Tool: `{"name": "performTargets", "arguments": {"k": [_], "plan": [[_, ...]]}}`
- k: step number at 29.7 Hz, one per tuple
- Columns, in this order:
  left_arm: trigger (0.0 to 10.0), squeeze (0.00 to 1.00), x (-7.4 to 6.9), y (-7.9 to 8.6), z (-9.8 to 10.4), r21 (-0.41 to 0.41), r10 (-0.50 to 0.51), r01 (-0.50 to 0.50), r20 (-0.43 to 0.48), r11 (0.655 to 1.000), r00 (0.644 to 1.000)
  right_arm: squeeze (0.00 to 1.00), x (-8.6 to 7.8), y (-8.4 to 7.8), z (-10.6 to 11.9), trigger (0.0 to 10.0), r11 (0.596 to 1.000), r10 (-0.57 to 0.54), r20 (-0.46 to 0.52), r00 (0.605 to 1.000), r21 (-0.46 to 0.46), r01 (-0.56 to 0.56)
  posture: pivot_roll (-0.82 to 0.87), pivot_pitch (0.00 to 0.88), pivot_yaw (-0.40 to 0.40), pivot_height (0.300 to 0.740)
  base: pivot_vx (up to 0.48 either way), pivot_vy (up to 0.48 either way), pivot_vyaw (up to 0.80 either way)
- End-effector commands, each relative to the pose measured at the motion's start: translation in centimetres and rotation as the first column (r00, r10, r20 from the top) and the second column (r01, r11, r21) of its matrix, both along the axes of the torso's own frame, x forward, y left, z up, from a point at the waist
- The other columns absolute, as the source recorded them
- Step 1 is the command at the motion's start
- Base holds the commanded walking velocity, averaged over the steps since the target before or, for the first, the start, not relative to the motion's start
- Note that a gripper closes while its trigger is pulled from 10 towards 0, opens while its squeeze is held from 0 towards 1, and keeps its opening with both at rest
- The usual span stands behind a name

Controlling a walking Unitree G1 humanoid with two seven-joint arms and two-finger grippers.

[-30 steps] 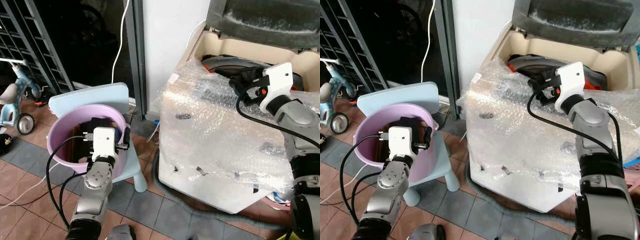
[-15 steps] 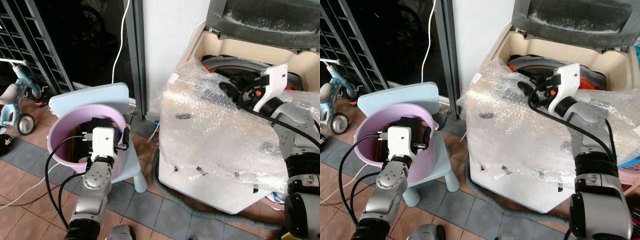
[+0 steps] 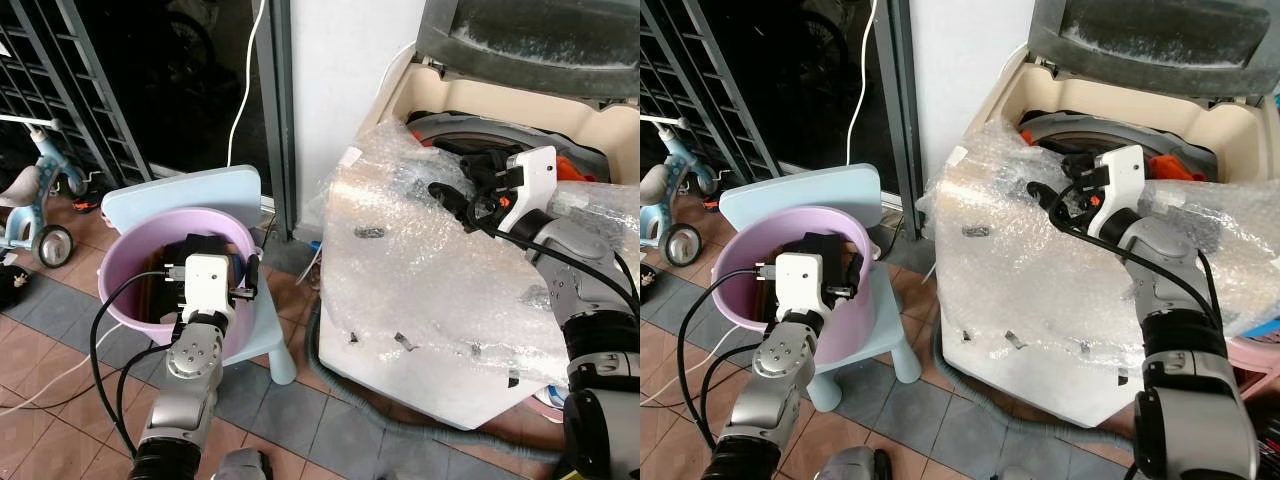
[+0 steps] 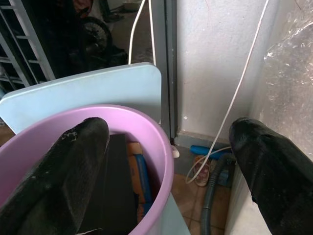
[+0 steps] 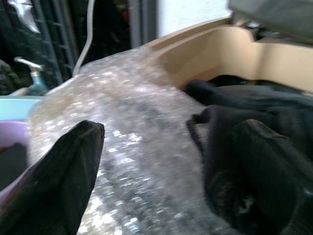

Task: Clothes washing

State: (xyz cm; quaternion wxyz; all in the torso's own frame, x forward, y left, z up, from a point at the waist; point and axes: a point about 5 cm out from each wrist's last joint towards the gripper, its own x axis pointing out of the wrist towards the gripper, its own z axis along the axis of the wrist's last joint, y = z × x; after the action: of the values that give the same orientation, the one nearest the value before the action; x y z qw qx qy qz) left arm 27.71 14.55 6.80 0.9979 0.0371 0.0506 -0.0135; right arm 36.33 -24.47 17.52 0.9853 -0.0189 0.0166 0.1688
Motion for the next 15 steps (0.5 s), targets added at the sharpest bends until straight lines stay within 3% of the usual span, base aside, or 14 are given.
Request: {"name": "performTargets", "arguments": {"k": [1,7,8,10,12,15], "plan": [[10.0,0.00,0.1,0.1,0.3,0.011,0.002,-0.002,0.009,1.000,1.000,0.00,0.7,-2.1,2.2,10.0,0.979,-0.198,0.095,0.976,-0.025,0.201,-0.04,0.000,0.032,0.740,0.000,0.000,0.00],[10.0,0.00,0.1,0.2,0.3,0.013,0.005,-0.005,0.007,1.000,1.000,0.00,0.8,-3.4,3.9,10.0,0.942,-0.330,0.182,0.926,0.000,0.336,-0.04,0.000,0.032,0.740,0.000,0.000,0.00],[10.0,0.00,0.1,0.2,0.3,0.014,0.005,-0.005,0.007,1.000,1.000,0.00,0.8,-3.7,4.3,10.0,0.930,-0.362,0.203,0.910,0.012,0.367,-0.04,0.000,0.033,0.740,0.000,0.000,0.00],[10.0,0.00,0.2,0.2,0.3,0.016,0.005,-0.005,0.007,1.000,1.000,0.00,0.5,-5.0,5.9,10.0,0.875,-0.471,0.283,0.836,0.027,0.484,-0.04,0.000,0.034,0.740,0.000,0.000,0.00],[10.0,0.00,0.2,0.2,0.3,0.016,0.004,-0.004,0.007,1.000,1.000,0.00,0.4,-5.1,6.1,10.0,0.873,-0.473,0.298,0.829,0.027,0.488,-0.04,0.000,0.034,0.740,0.000,0.000,0.00],[10.0,0.00,0.3,0.2,0.4,0.015,0.002,-0.003,0.010,1.000,1.000,0.00,0.5,-4.2,6.2,10.0,0.904,-0.404,0.333,0.852,0.005,0.427,-0.04,0.000,0.036,0.740,0.000,0.000,0.00]]}}
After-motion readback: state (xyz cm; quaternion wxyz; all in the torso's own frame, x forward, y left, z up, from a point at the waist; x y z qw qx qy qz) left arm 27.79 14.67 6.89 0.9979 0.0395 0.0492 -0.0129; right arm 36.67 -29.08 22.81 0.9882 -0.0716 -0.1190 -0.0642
